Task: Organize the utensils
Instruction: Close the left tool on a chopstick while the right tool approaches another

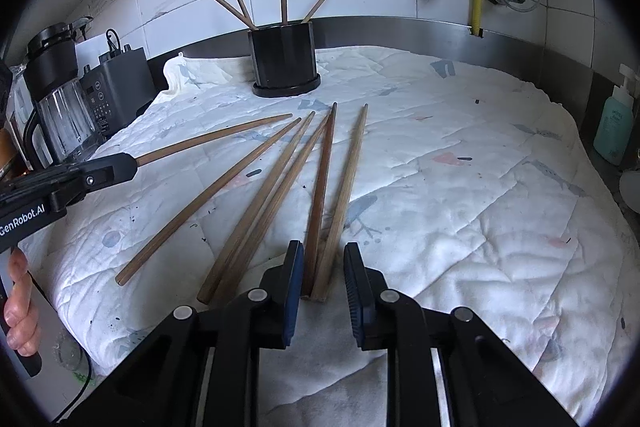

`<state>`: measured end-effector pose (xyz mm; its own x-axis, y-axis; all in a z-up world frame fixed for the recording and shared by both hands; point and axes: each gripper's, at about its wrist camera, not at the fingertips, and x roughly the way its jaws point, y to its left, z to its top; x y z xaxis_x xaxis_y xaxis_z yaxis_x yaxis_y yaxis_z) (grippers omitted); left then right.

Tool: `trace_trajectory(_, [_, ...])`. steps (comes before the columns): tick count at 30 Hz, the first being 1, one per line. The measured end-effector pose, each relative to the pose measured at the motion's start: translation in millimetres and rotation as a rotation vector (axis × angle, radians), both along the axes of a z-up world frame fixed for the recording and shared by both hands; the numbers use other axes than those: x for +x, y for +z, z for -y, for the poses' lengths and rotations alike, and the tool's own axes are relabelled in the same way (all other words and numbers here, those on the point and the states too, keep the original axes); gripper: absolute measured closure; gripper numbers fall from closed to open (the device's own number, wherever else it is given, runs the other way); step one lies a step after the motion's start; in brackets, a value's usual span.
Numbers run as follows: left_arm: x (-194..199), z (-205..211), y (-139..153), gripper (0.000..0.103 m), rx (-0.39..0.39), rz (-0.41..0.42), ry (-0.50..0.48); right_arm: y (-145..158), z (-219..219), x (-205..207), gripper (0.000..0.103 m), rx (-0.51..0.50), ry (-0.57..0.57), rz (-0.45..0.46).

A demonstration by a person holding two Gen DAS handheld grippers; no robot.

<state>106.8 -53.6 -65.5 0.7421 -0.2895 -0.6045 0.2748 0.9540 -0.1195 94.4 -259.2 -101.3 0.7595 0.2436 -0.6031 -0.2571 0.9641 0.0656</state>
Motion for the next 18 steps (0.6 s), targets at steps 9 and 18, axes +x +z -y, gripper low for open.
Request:
trace_trajectory(9, [0.7, -1.2, -1.8, 0.097, -0.004, -0.008, 0.003, -1.2, 7.8, -11.0, 0.079, -0.008, 0.014, 0.025])
trace_trajectory(18, [1.6, -0.1, -3.6, 0.097, 0.005, -0.014, 0.001, -1.2, 23.2, -16.9, 0.079, 0.092, 0.013, 0.016])
